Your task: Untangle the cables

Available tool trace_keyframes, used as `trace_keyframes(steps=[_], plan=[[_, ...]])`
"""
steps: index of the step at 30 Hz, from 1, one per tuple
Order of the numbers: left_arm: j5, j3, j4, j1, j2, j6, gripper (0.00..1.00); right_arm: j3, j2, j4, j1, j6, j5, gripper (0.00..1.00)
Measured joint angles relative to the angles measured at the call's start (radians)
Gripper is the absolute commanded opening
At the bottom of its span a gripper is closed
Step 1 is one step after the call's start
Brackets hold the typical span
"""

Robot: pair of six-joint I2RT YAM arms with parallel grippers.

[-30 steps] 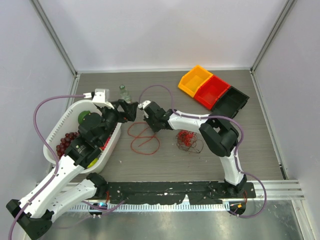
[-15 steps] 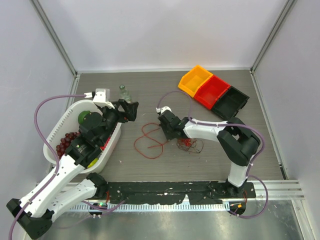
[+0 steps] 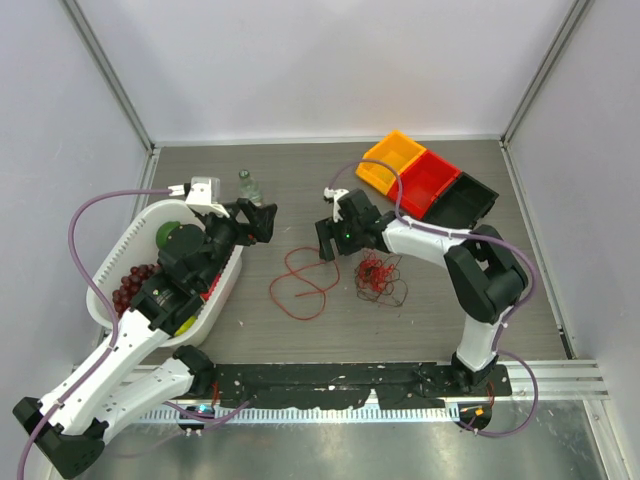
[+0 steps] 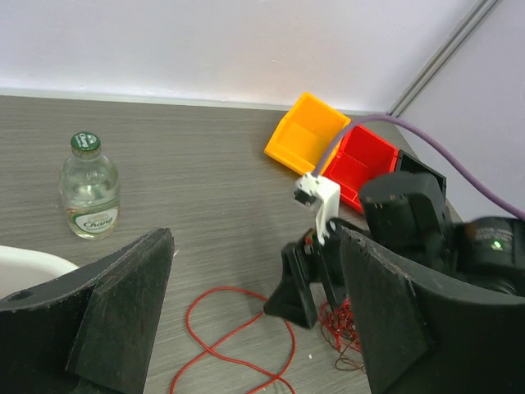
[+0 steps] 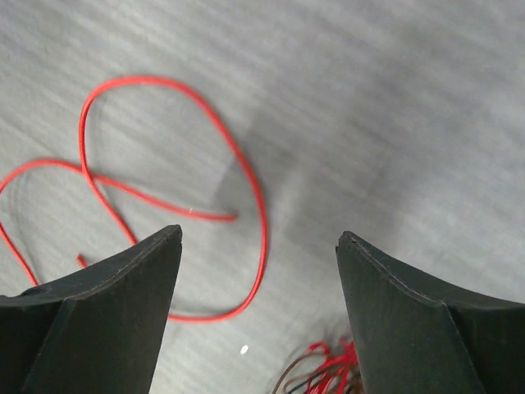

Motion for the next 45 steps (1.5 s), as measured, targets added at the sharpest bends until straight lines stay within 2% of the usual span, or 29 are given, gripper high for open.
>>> trace_keyframes(steps=[3,9,12,16,20,22,25,28,30,32,36,41,45], plan=[[0.001,0.0,0.0,0.0,0.0,0.0,0.86,0.068,0.07,0.018,-0.042,-0.037,-0.05,0.81],[0.008,0.003,-0.001,-0.001,0.004,-0.005,0.87,0.174,0.198,0.032,-0.029,-0.093,-0.179,0.8],[0.011,0.02,-0.039,-0.002,0.016,-0.046,0.82,0.19,0.209,0.034,-0.018,-0.108,-0.214,0.8],[0.088,0.087,-0.214,-0.002,0.062,-0.167,0.51,0.189,0.209,0.018,0.0,-0.109,-0.219,0.79],[0.158,0.059,-0.401,-0.008,0.044,-0.266,0.21,0.171,0.2,0.033,0.008,-0.083,-0.202,0.76],[0.18,0.005,-0.489,-0.018,0.0,-0.311,0.13,0.15,0.185,0.038,0.011,-0.068,-0.186,0.76],[0.192,-0.056,-0.582,-0.05,-0.04,-0.371,0.09,0.143,0.181,0.043,0.01,-0.051,-0.174,0.75],[0.182,-0.112,-0.607,-0.117,-0.032,-0.432,0.05,0.137,0.179,0.053,0.01,-0.037,-0.172,0.74],[0.145,-0.156,-0.603,-0.195,0.011,-0.467,0.0,0.132,0.178,0.061,0.01,-0.031,-0.172,0.72],[0.105,-0.198,-0.598,-0.262,0.089,-0.504,0.0,0.127,0.178,0.071,0.01,-0.025,-0.173,0.7],[0.049,-0.262,-0.578,-0.292,0.238,-0.566,0.0,0.115,0.177,0.095,0.005,-0.006,-0.193,0.7],[-0.006,-0.312,-0.472,-0.294,0.288,-0.613,0.0,0.076,0.169,0.158,-0.001,0.019,-0.257,0.7],[-0.02,-0.381,-0.299,-0.294,0.34,-0.629,0.0,0.035,0.153,0.199,0.002,0.022,-0.294,0.73]])
